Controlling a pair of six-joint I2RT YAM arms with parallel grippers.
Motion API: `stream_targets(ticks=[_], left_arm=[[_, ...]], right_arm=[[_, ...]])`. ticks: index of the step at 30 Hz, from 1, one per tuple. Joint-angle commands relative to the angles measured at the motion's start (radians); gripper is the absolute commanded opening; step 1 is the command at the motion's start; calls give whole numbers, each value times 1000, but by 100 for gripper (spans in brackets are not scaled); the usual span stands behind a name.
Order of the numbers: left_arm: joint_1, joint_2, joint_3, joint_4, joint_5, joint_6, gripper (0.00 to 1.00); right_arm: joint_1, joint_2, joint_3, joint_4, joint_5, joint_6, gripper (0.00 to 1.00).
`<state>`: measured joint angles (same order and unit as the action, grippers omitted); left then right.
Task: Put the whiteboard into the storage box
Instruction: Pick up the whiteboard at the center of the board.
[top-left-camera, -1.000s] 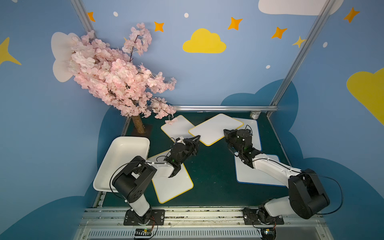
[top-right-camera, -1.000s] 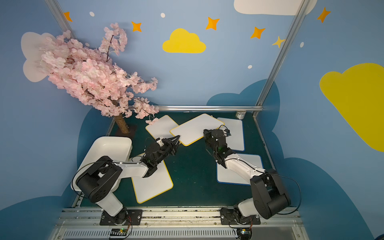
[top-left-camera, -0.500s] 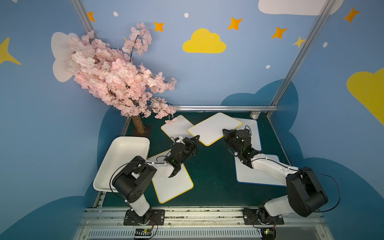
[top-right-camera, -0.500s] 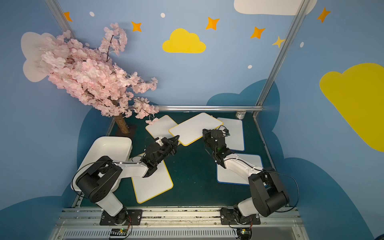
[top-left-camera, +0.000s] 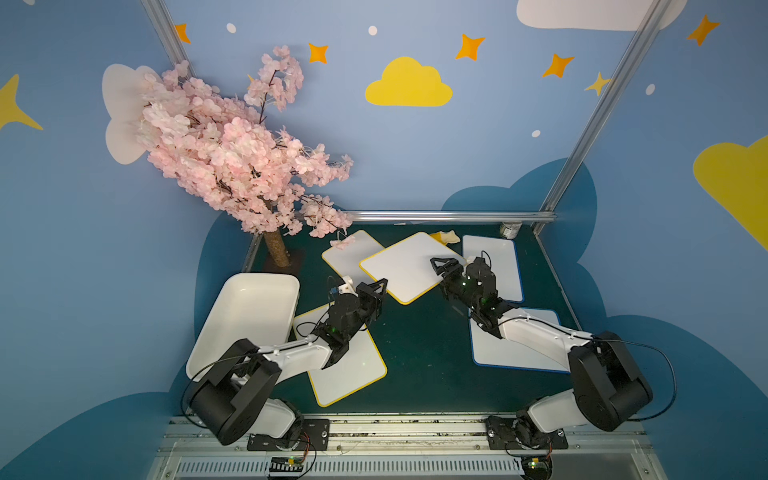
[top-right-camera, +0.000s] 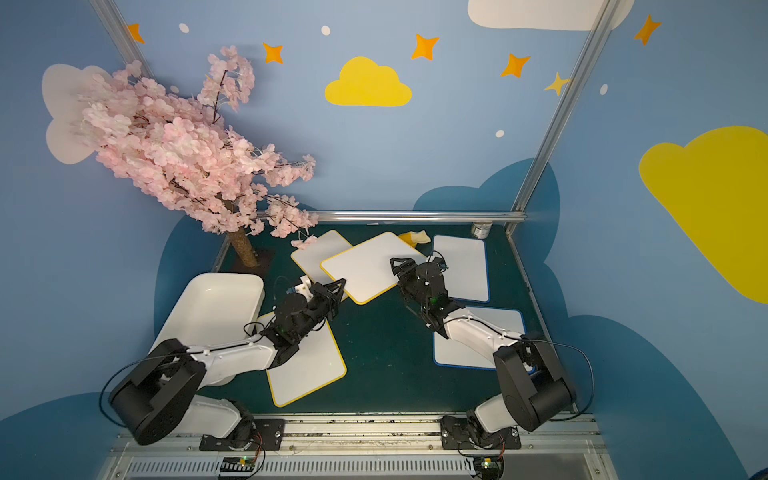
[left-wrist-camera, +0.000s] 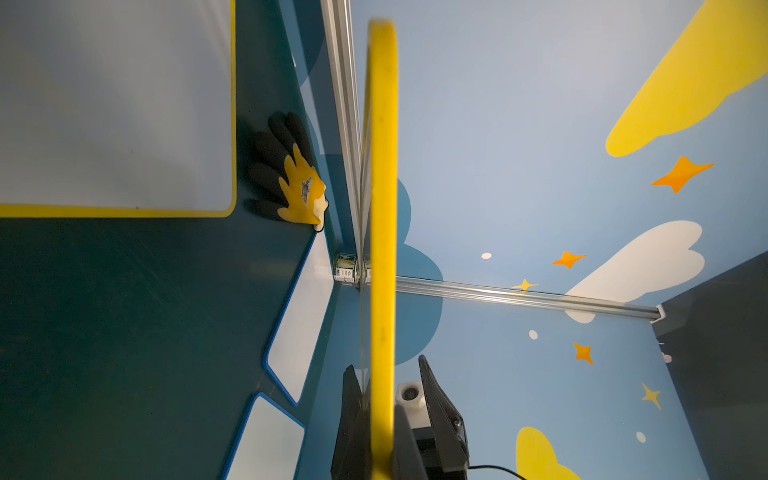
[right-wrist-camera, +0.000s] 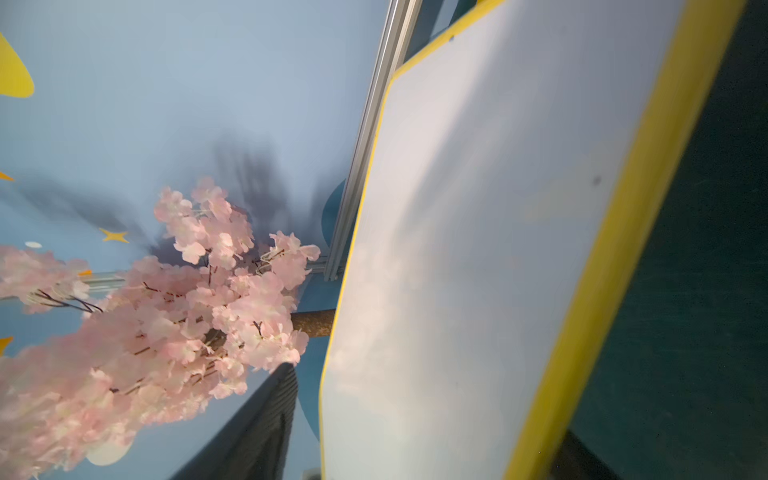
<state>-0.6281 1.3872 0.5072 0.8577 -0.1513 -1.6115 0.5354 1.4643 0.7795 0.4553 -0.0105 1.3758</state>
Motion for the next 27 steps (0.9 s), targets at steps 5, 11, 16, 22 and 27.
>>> stream_targets(ticks=[5,11,16,22,27], left_arm=[[19,-305,-53,-262,-103,153,3],[61,-595,-100,-544,-197,196,3],[102,-768,-96,-754,-267,216,3],[156,-876,-21,-970,-318,280,3],[210,-881,82,-1083,-316,319,3]], right_arm=[[-3,-36,88,-225,-65,-254,77],[4,-46,148,-372,-87,-484,79],[11,-63,180,-468,-49,-629,79],[17,-50,238,-551,-48,-734,78],[39,-13,288,-595,-40,-796,79]])
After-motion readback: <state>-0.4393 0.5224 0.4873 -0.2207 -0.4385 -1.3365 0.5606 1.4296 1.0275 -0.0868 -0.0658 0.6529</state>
